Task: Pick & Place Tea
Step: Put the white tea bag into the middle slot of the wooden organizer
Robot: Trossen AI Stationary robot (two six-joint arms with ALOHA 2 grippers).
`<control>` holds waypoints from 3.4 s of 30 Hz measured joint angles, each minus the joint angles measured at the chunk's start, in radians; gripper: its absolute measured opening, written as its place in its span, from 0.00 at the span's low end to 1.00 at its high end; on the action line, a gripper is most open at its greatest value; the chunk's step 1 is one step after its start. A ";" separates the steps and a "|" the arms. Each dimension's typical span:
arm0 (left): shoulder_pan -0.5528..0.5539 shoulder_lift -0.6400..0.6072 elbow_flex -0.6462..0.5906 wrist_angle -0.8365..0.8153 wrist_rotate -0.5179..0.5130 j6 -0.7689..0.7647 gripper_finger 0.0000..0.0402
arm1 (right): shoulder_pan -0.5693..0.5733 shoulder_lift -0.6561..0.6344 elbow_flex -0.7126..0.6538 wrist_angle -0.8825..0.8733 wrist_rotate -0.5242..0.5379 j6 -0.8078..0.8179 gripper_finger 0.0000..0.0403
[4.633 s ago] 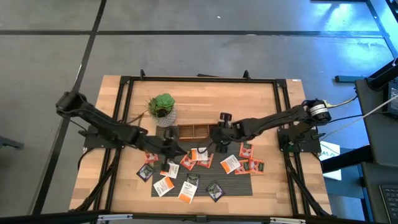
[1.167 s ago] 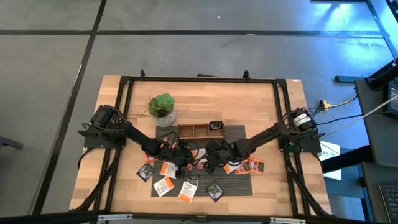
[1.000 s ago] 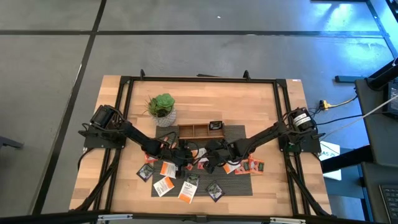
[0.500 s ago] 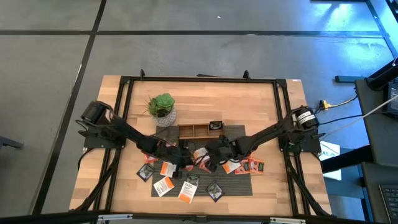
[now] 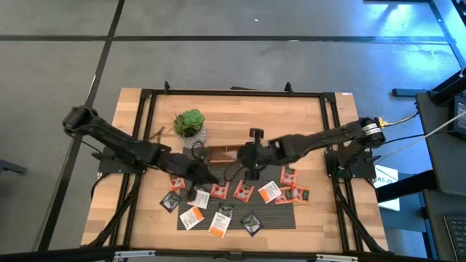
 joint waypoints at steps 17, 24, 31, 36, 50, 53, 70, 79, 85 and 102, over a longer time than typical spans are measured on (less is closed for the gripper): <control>-0.010 -0.138 0.000 -0.151 -0.010 -0.043 0.02 | -0.175 0.147 0.069 -0.118 -0.149 -0.307 0.01; -0.009 -0.138 0.000 -0.167 -0.028 -0.044 0.02 | -0.175 0.183 0.070 -0.118 -0.119 -0.326 0.01; -0.009 -0.138 0.000 -0.170 -0.029 -0.044 0.02 | -0.187 0.190 0.070 -0.118 -0.116 -0.326 0.02; -0.009 -0.138 0.000 -0.170 -0.029 -0.044 0.02 | -0.187 0.190 0.070 -0.118 -0.135 -0.326 0.03; -0.009 -0.138 0.000 -0.170 -0.029 -0.044 0.02 | -0.187 0.189 0.070 -0.117 -0.134 -0.329 0.04; -0.009 -0.138 0.000 -0.170 -0.029 -0.044 0.02 | -0.187 0.189 0.070 -0.117 -0.134 -0.349 0.06; -0.009 -0.138 0.001 -0.170 -0.029 -0.045 0.02 | -0.188 0.188 0.069 -0.083 -0.115 -0.295 0.11; -0.009 -0.138 0.001 -0.170 -0.029 -0.046 0.02 | -0.112 0.188 0.069 -0.065 -0.344 -0.243 0.11; -0.009 -0.138 0.001 -0.170 -0.029 -0.046 0.02 | -0.059 0.187 0.023 0.012 -0.353 -0.246 0.11; -0.009 -0.138 0.001 -0.170 -0.028 -0.044 0.03 | -0.074 0.223 -0.070 0.136 -0.316 -0.247 0.11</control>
